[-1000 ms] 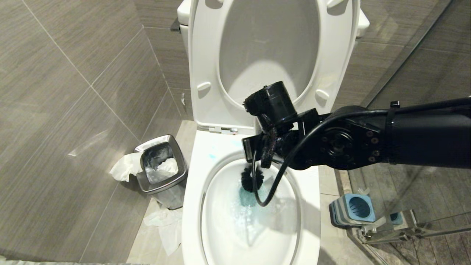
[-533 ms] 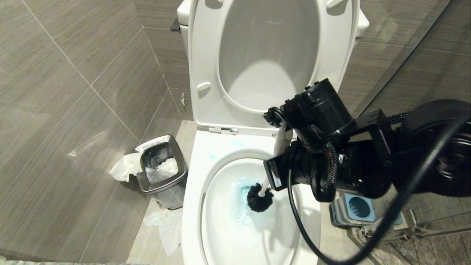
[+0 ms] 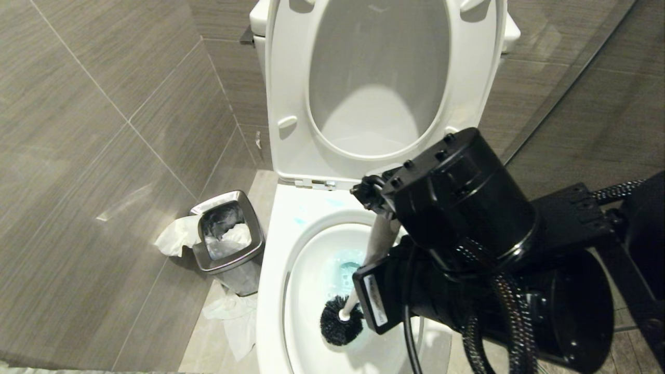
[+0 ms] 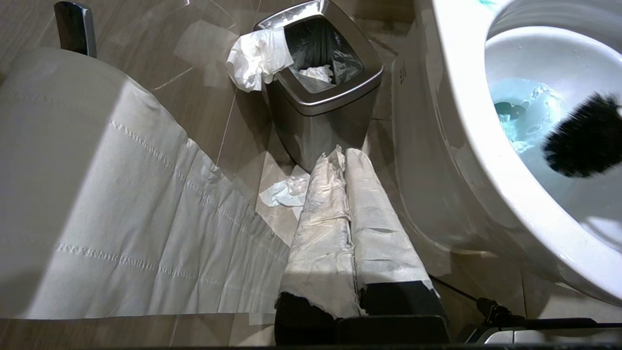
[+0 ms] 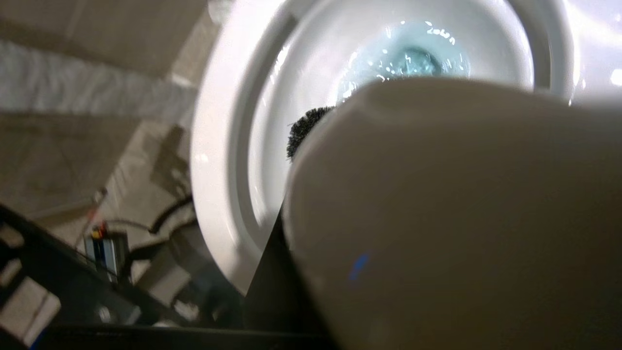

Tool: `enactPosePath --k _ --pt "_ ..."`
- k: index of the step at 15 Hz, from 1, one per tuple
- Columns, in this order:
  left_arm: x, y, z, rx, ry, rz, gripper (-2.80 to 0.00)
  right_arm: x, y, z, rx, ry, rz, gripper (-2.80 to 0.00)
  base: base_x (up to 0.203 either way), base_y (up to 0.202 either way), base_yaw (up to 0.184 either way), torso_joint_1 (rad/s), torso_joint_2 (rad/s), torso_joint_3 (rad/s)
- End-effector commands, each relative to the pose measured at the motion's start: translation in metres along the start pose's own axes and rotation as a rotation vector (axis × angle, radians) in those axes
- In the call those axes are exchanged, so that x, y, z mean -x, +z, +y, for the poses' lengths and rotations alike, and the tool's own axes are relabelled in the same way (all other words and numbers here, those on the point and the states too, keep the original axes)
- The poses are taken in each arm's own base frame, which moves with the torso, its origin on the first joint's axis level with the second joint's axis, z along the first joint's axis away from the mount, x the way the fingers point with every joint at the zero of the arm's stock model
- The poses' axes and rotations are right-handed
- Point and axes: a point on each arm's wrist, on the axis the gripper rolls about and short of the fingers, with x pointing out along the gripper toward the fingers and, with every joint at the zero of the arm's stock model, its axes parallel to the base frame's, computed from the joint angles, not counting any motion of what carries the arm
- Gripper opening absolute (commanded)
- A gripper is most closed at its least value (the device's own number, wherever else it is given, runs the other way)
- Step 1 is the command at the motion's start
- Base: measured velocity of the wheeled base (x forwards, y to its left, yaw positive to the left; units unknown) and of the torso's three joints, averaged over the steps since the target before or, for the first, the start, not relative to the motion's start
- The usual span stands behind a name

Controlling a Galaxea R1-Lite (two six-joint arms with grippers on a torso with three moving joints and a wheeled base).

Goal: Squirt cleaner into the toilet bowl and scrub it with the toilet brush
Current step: Scrub the toilet bowl

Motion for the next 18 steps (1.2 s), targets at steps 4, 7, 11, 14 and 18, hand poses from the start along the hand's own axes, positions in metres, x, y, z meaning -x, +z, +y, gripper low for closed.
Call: enactPosePath --k 4,7,11,14,18 --pt "0.000 -0.001 0.000 0.000 0.000 0.003 -2.80 -0.062 0.032 0.027 -0.035 -0.071 -0.082 -2.80 0.000 0.000 0.000 0.000 0.00 0.000" --pt "0.000 -0.001 0.000 0.000 0.000 0.004 -2.80 -0.075 0.052 0.003 -0.013 -0.137 -0.113 -2.80 0.000 0.000 0.000 0.000 0.00 0.000" --pt "0.000 -0.001 0.000 0.000 0.000 0.004 -2.80 -0.067 0.063 -0.029 -0.020 -0.196 -0.127 -2.80 0.000 0.000 0.000 0.000 0.00 0.000" --pt "0.000 -0.001 0.000 0.000 0.000 0.003 -2.80 -0.053 0.048 -0.039 -0.003 -0.204 -0.077 -2.80 0.000 0.000 0.000 0.000 0.00 0.000" --pt "0.000 -0.001 0.000 0.000 0.001 0.005 -2.80 -0.029 0.017 -0.052 0.028 -0.178 0.004 -2.80 0.000 0.000 0.000 0.000 0.00 0.000"
